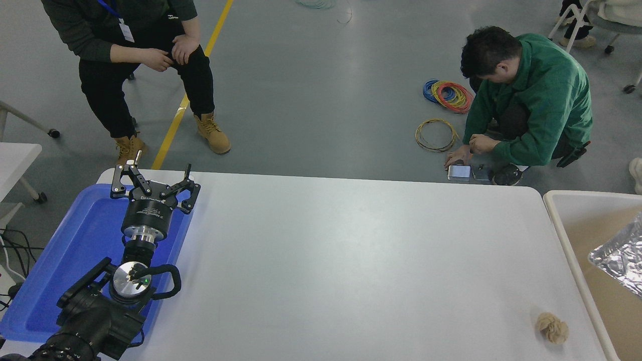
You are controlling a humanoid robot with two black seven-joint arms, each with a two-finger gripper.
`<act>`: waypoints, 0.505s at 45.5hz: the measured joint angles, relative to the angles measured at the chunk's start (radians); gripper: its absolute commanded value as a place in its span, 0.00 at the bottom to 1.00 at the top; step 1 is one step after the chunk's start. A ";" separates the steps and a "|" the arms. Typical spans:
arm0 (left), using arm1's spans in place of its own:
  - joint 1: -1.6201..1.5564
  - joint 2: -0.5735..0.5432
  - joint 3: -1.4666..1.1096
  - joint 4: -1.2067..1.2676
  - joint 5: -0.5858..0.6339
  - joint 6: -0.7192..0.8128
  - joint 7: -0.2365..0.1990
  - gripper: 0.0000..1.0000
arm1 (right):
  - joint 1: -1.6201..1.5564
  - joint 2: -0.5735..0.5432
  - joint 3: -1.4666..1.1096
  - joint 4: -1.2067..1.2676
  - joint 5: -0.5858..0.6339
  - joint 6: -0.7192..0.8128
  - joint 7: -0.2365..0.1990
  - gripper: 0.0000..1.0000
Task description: Pick up foil plate and place in dustbin
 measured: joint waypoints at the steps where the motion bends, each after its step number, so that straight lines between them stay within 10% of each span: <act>1: 0.000 0.000 0.000 0.000 0.000 0.000 0.000 1.00 | -0.001 0.000 0.001 0.000 0.000 0.000 0.000 0.54; 7: 0.000 0.000 0.000 0.000 0.000 0.000 0.000 1.00 | -0.004 0.000 0.019 -0.002 0.001 -0.002 0.000 0.96; 23: 0.000 0.000 0.000 0.000 0.000 0.000 0.000 1.00 | 0.006 -0.026 0.043 0.004 -0.011 0.003 0.000 1.00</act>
